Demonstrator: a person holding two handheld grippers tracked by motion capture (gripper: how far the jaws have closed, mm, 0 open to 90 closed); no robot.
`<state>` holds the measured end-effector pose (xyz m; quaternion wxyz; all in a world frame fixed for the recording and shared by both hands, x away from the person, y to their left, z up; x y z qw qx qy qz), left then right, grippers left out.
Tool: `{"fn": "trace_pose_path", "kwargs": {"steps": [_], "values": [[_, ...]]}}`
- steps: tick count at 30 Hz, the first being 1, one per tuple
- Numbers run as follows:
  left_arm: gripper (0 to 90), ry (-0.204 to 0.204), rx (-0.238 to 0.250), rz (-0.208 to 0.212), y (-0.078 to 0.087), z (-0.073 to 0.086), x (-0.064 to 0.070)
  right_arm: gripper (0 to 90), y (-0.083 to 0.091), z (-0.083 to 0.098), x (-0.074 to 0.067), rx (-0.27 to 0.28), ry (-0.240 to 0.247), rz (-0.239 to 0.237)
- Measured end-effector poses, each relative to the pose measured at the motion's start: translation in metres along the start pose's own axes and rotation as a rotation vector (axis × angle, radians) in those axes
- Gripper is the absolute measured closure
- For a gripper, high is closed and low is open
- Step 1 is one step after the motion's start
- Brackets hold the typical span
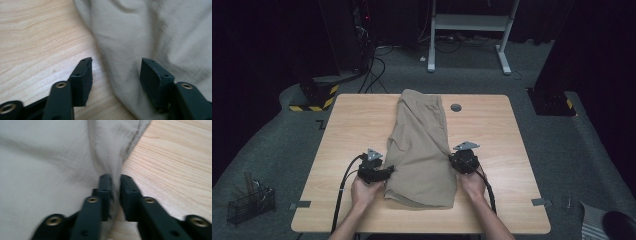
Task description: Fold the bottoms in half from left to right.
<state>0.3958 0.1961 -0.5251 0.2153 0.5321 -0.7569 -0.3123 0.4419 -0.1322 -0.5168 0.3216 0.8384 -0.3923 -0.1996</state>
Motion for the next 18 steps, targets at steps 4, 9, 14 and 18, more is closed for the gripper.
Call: {"fn": "trace_pose_path", "kwargs": {"steps": [4, 9, 14, 18], "values": [[68.3, -0.014, -0.002, 0.043, 0.001, 0.001, 0.000, 67.2, 0.005, 0.001, -0.009, 0.018, 0.013, -0.031], [86.4, -0.006, -0.001, 0.071, 0.006, 0.004, -0.003, 88.9, -0.001, 0.008, -0.005, -0.034, 0.060, -0.013], [76.5, -0.001, 0.030, 0.080, 0.020, 0.009, -0.007, 80.4, 0.011, 0.009, -0.006, 0.009, 0.067, -0.001], [51.0, 0.027, 0.054, 0.095, 0.021, 0.002, -0.006, 61.8, 0.016, 0.002, -0.016, 0.065, 0.076, -0.002]]}}
Point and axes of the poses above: each handheld gripper's, and its own axes: y roughly backward along the jaws, z roughly out of its underside, x roughly to its right, the point moved 1 cm from there along -y, roughly forward along the jaws, and after that the axes turned 7 degrees about -z, right-handed, at the moved point
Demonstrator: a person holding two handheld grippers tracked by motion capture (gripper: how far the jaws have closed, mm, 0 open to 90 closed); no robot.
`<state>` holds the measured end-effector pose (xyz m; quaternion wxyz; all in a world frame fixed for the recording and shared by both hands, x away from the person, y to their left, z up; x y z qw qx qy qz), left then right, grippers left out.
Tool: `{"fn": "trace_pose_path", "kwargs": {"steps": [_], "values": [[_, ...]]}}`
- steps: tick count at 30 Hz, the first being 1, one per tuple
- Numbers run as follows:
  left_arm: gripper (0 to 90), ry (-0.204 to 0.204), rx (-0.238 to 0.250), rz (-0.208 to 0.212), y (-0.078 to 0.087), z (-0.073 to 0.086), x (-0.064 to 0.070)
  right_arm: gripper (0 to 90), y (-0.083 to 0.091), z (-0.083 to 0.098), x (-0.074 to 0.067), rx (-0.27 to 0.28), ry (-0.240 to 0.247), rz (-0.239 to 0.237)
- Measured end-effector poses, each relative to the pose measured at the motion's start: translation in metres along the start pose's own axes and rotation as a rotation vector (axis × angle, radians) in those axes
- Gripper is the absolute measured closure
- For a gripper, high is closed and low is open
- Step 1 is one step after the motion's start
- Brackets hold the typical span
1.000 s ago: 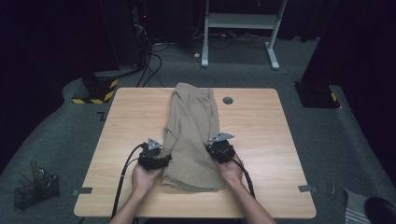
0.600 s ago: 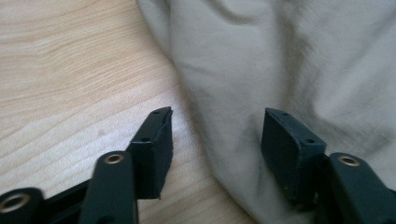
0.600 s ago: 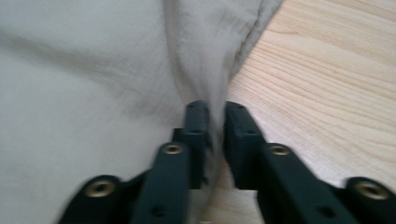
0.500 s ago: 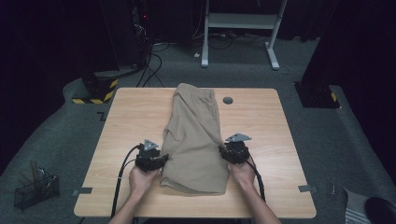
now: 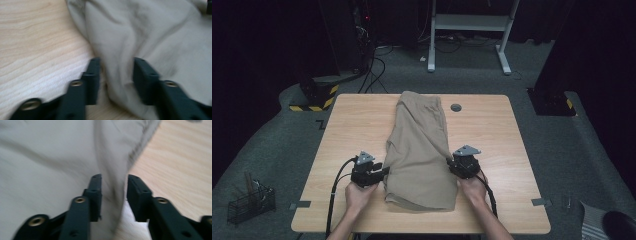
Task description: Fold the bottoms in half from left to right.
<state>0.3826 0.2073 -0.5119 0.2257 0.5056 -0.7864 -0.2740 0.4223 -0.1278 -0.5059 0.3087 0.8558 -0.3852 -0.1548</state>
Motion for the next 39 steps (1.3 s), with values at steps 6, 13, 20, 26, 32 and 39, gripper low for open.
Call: {"fn": "trace_pose_path", "kwargs": {"steps": [6, 13, 20, 26, 32, 39], "values": [[50.7, -0.031, -0.033, -0.033, -0.011, 0.000, 0.008, 59.3, -0.015, -0.003, -0.019, -0.020, 0.022, -0.044], [53.5, -0.053, -0.061, -0.079, -0.015, 0.004, 0.001, 56.5, -0.028, 0.004, -0.022, -0.065, 0.016, -0.051], [83.3, -0.060, -0.068, -0.044, -0.007, 0.007, -0.003, 55.7, -0.024, 0.006, -0.021, -0.076, 0.067, -0.037], [47.7, -0.029, -0.003, 0.021, 0.016, 0.005, 0.004, 52.7, -0.010, 0.004, -0.025, -0.043, 0.052, -0.045], [42.4, -0.074, -0.049, 0.021, 0.018, 0.018, 0.015, 56.6, -0.007, 0.006, -0.043, -0.025, 0.058, -0.127], [57.3, -0.076, -0.089, -0.079, 0.016, 0.027, 0.004, 88.3, -0.012, 0.018, -0.030, -0.074, 0.139, -0.092]]}}
Point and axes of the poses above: each handheld gripper's, and its own axes: y roughly backward along the jaws, z roughly out of its underside, x roughly to its right, the point moved 1 cm from there along -y, roughly forward along the jaws, and after that the axes turned 7 degrees about -z, right-handed, at the moved point
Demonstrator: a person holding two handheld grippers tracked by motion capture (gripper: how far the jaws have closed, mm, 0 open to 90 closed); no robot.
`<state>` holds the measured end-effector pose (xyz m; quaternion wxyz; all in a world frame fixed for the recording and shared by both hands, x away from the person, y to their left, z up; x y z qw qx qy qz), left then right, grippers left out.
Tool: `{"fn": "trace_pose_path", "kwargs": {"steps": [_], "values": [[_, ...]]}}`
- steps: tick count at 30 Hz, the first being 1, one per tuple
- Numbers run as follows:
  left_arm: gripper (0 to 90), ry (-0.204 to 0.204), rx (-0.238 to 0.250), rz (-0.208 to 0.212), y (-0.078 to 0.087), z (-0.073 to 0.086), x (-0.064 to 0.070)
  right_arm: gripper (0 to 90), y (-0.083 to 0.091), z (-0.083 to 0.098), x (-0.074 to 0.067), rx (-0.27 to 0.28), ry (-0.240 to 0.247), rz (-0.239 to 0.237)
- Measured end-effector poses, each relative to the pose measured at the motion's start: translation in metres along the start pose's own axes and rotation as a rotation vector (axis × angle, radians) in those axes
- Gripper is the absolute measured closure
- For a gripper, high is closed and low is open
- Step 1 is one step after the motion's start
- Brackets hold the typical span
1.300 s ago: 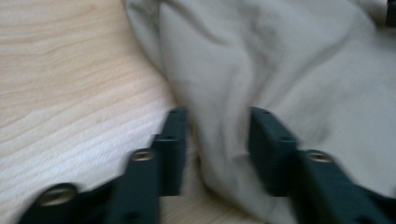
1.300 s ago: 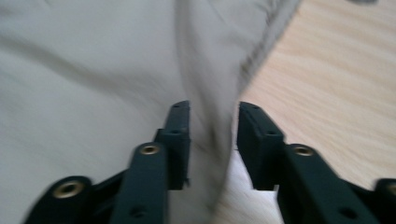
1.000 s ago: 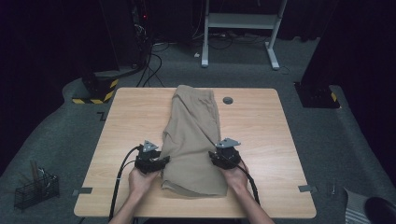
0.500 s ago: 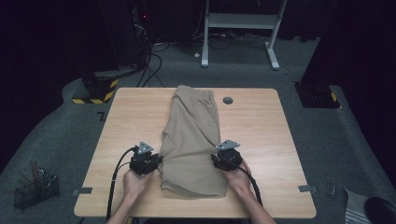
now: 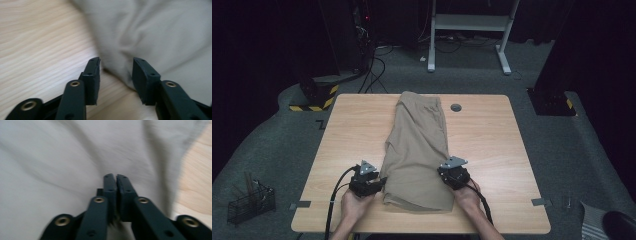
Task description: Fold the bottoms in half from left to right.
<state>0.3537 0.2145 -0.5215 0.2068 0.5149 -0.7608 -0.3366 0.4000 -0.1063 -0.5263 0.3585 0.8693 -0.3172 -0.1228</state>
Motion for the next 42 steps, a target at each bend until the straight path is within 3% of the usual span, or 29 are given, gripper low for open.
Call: {"fn": "trace_pose_path", "kwargs": {"steps": [3, 7, 10, 12, 18, 21, 23, 26, 27, 30, 32, 34, 38, 41, 42], "values": [[46.6, 0.024, 0.032, 0.065, 0.007, 0.002, 0.000, 81.9, 0.003, 0.000, 0.004, -0.008, -0.028, 0.015], [41.3, 0.002, 0.021, 0.071, 0.005, 0.005, 0.008, 64.7, 0.008, -0.004, -0.004, 0.053, -0.046, -0.031], [40.2, -0.004, 0.020, 0.045, 0.002, 0.006, 0.010, 57.2, 0.003, -0.009, -0.009, 0.037, -0.029, -0.025], [40.0, -0.021, 0.010, 0.014, 0.003, 0.007, 0.011, 56.1, -0.003, -0.006, -0.008, -0.011, -0.033, -0.027], [38.1, -0.032, -0.013, -0.048, 0.011, 0.015, 0.004, 55.2, 0.007, 0.009, 0.002, 0.015, -0.051, -0.041], [36.9, 0.012, 0.001, -0.018, 0.012, 0.014, -0.002, 52.6, 0.014, 0.012, 0.004, -0.008, -0.055, -0.022], [36.0, 0.052, 0.050, 0.040, 0.011, 0.004, 0.001, 52.6, 0.017, 0.011, 0.004, 0.009, -0.063, -0.017], [33.8, 0.056, 0.109, 0.082, 0.004, -0.018, 0.010, 55.8, 0.018, 0.004, 0.003, 0.054, -0.067, -0.011], [34.1, 0.052, 0.127, 0.075, 0.000, -0.026, 0.013, 59.7, 0.016, -0.001, 0.003, 0.063, -0.062, -0.012], [40.3, 0.054, 0.118, 0.064, -0.017, -0.043, 0.018, 74.9, 0.004, -0.008, 0.009, 0.044, -0.076, -0.034], [54.3, 0.001, 0.073, 0.023, -0.030, -0.047, 0.021, 83.2, -0.004, -0.007, 0.013, 0.004, -0.072, -0.029], [68.7, -0.040, 0.022, 0.006, -0.036, -0.042, 0.022, 89.7, -0.002, -0.002, 0.013, 0.009, -0.060, -0.019], [81.4, -0.064, 0.022, 0.039, -0.024, -0.026, 0.023, 90.0, 0.013, 0.011, 0.007, -0.004, -0.013, -0.024], [80.8, -0.069, 0.014, 0.064, -0.013, -0.017, 0.025, 89.2, 0.023, 0.019, -0.002, -0.021, 0.011, -0.071], [75.6, -0.061, 0.030, 0.067, -0.011, -0.018, 0.024, 83.7, 0.025, 0.020, -0.005, -0.025, 0.014, -0.081]]}}
Point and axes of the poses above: each handheld gripper's, and its own axes: y roughly backward along the jaws, z roughly out of its underside, x roughly to its right, the point moved 1 cm from there along -y, roughly forward along the jaws, and after that the axes turned 7 degrees about -z, right-handed, at the moved point
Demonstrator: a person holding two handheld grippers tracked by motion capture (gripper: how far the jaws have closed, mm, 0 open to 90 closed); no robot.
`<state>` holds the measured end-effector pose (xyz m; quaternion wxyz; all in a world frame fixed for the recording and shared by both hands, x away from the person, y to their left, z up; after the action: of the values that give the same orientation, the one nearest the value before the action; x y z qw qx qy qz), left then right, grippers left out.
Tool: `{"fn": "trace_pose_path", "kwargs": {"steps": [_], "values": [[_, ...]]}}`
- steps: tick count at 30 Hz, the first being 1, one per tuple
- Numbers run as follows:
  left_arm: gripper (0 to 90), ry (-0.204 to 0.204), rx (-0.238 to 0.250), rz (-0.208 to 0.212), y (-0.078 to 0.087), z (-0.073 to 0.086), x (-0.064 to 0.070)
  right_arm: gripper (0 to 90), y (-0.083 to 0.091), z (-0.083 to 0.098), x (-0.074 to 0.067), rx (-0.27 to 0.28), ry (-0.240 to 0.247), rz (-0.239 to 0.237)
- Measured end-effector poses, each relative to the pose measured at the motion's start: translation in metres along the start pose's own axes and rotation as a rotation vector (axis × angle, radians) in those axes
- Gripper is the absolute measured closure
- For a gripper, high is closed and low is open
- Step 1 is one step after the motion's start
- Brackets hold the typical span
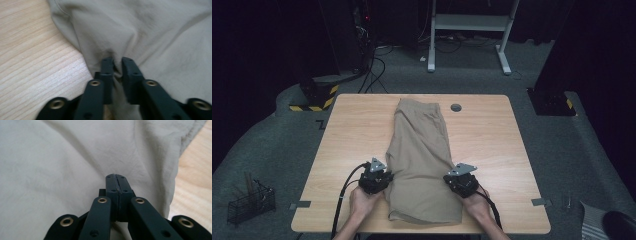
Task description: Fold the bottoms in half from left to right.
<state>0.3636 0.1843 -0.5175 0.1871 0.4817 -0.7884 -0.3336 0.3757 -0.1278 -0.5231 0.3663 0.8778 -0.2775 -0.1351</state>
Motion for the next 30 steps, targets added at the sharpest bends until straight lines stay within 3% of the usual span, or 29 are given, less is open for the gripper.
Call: {"fn": "trace_pose_path", "kwargs": {"steps": [3, 6, 9, 10, 12, 13, 15, 16, 18, 21, 23, 25, 26, 28, 30], "values": [[54.8, 0.055, 0.049, -0.016, -0.001, -0.011, -0.008, 76.7, 0.004, -0.004, 0.003, 0.047, -0.041, 0.002], [45.7, 0.099, 0.083, -0.051, -0.009, -0.025, -0.015, 67.6, 0.008, -0.021, 0.020, 0.135, -0.117, 0.068], [44.6, 0.132, 0.079, -0.077, -0.023, -0.032, -0.021, 59.8, -0.003, -0.040, 0.042, 0.131, -0.213, 0.085], [45.8, 0.138, 0.076, -0.077, -0.026, -0.033, -0.022, 59.6, -0.007, -0.043, 0.046, 0.121, -0.223, 0.091], [56.3, 0.146, 0.045, -0.063, -0.035, -0.033, -0.024, 63.0, -0.019, -0.049, 0.056, 0.091, -0.243, 0.098], [63.2, 0.145, 0.029, -0.047, -0.039, -0.031, -0.025, 69.6, -0.026, -0.049, 0.061, 0.074, -0.256, 0.090], [75.1, 0.128, 0.020, -0.048, -0.040, -0.029, -0.025, 86.5, -0.035, -0.046, 0.063, 0.042, -0.254, 0.089], [80.1, 0.126, 0.021, -0.040, -0.039, -0.027, -0.024, 89.6, -0.036, -0.044, 0.063, 0.033, -0.248, 0.091], [85.8, 0.103, 0.010, -0.029, -0.034, -0.024, -0.025, 90.0, -0.032, -0.038, 0.060, 0.036, -0.227, 0.096], [86.7, 0.077, 0.015, -0.013, -0.023, -0.012, -0.022, 90.0, -0.019, -0.026, 0.053, 0.027, -0.187, 0.105], [86.2, 0.093, 0.019, 0.013, -0.017, -0.005, -0.022, 90.0, -0.011, -0.017, 0.050, 0.020, -0.177, 0.108], [80.1, 0.097, 0.028, 0.011, -0.013, -0.005, -0.020, 89.3, -0.003, -0.008, 0.046, 0.018, -0.178, 0.101], [71.3, 0.102, 0.043, 0.005, -0.012, -0.009, -0.021, 86.7, 0.002, -0.007, 0.045, 0.023, -0.174, 0.102], [54.7, 0.113, 0.067, -0.004, -0.012, -0.019, -0.023, 77.2, 0.007, -0.010, 0.045, 0.046, -0.176, 0.105], [49.7, 0.106, 0.090, -0.022, -0.014, -0.029, -0.023, 68.5, 0.007, -0.020, 0.048, 0.072, -0.192, 0.114]]}}
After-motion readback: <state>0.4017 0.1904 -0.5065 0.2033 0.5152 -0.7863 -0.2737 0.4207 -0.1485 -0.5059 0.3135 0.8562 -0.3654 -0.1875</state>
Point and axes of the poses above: each handheld gripper's, and its own axes: y roughly backward along the jaws, z roughly out of its underside, x roughly to its right, the point moved 1 cm from there along -y, roughly forward along the jaws, and after that the axes turned 7 degrees about -z, right-handed, at the moved point
